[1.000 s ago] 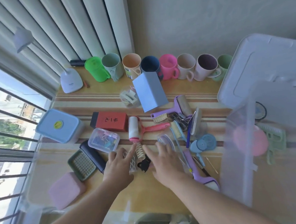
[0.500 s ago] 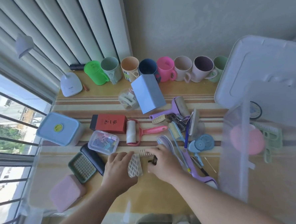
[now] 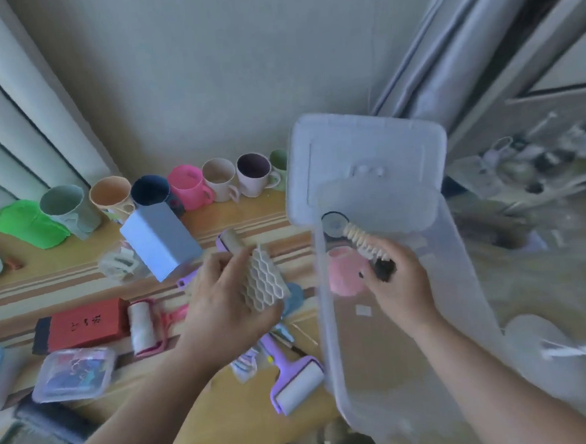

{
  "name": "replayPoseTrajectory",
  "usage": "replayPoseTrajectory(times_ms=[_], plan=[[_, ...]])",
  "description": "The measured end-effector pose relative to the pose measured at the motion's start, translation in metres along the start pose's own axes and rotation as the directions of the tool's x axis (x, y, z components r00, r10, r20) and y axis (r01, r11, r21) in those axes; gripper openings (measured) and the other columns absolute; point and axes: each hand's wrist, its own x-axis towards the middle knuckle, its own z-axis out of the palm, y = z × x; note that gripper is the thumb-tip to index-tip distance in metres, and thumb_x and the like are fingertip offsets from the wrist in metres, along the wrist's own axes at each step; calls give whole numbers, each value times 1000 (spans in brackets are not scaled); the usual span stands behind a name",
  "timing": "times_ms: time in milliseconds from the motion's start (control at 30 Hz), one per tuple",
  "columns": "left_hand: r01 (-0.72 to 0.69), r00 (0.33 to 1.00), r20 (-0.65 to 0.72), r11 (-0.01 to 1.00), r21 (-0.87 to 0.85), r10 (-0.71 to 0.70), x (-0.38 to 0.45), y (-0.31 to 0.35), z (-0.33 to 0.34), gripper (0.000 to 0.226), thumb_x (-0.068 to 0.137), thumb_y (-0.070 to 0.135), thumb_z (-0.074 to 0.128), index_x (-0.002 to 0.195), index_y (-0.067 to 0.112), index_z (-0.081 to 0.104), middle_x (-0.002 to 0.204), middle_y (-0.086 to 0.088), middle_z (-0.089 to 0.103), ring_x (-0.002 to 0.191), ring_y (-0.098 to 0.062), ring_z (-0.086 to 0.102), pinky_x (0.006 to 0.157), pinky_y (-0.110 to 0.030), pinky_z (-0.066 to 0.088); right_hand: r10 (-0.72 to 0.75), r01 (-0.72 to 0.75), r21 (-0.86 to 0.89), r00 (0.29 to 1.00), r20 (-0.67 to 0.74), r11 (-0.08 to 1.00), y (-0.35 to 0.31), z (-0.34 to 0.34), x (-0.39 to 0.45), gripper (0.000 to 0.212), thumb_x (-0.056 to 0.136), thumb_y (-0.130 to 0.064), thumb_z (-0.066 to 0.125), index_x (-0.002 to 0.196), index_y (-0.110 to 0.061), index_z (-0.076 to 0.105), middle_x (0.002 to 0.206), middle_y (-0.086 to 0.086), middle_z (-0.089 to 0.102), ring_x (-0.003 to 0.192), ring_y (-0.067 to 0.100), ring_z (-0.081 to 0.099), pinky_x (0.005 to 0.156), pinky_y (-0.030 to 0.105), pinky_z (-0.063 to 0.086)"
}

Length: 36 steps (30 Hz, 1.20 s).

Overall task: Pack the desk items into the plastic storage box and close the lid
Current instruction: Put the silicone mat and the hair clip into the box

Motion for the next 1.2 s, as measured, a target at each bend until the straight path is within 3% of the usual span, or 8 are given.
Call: replayPoseTrajectory(times_ms=[133, 267, 433, 600, 733, 933, 1100, 1200], plan=[[-225, 972, 64, 974, -15, 226, 22, 66, 40, 94, 64, 60, 74, 148, 22, 52, 123, -1, 48, 116, -24, 51, 98, -35, 44, 316, -270, -325, 944, 98, 907, 85, -33, -17, 52, 86, -16, 72, 132, -38, 69, 112, 8, 66, 97, 30, 69, 79, 35, 54], [-357, 897, 320, 927, 112, 307, 43, 106, 92, 95, 67, 57, 75, 152, 33, 41, 130, 0, 44, 124, -26, 46, 97, -37, 49, 424, -176, -507, 797, 430, 844, 129, -32, -28, 51, 88, -14, 64, 132, -40, 68, 126, 5, 66, 112, 29, 67, 89, 34, 53], [-414, 777, 614, 849, 330, 140, 57, 121, 163, 94, 69, 37, 80, 150, 34, 33, 134, -2, 41, 125, -27, 40, 95, -40, 52, 413, -85, -492, 675, 612, 867, 144, -14, -9, 45, 83, -3, 52, 105, -38, 71, 117, 0, 66, 105, 26, 64, 82, 29, 48], [-314, 696, 695, 794, 520, -181, 47, 111, 215, 81, 72, 35, 86, 139, 26, 41, 128, -6, 43, 116, -31, 50, 89, -43, 51, 351, -77, -428, 709, 611, 900, 154, 1, 6, 52, 95, -8, 54, 135, -41, 61, 136, 2, 52, 120, 31, 60, 102, 38, 51], [-273, 622, 702, 744, 610, -347, 43, 98, 239, 84, 74, 39, 87, 141, 24, 39, 132, -8, 47, 120, -32, 53, 92, -45, 49, 367, -152, -407, 766, 527, 901, 164, -4, 3, 83, 93, -1, 61, 158, -44, 33, 148, 4, 34, 120, 32, 59, 85, 34, 49], [-293, 709, 609, 638, 712, -355, 39, 95, 258, 66, 91, 10, 64, 150, 25, 37, 142, -6, 47, 121, -35, 53, 94, -41, 45, 175, -45, -314, 901, 398, 948, 161, 0, -1, 53, 91, -13, 74, 127, -34, 42, 130, 3, 49, 95, 26, 62, 72, 34, 50], [-223, 759, 561, 679, 700, -330, 27, 92, 266, 70, 95, 11, 60, 154, 36, 29, 152, -4, 35, 109, -33, 63, 73, -35, 41, -22, 154, -257, 891, 454, 954, 153, 9, 19, 28, 91, -10, 74, 116, -17, 65, 127, 2, 60, 113, 29, 53, 91, 37, 48], [-170, 731, 586, 739, 652, -349, 24, 87, 266, 89, 97, 9, 57, 161, 46, 7, 171, -4, 9, 122, -38, 59, 83, -39, 51, -69, 229, -258, 857, 511, 938, 153, 15, 29, 46, 86, 4, 68, 128, -14, 65, 135, 3, 59, 121, 31, 48, 103, 39, 43]])
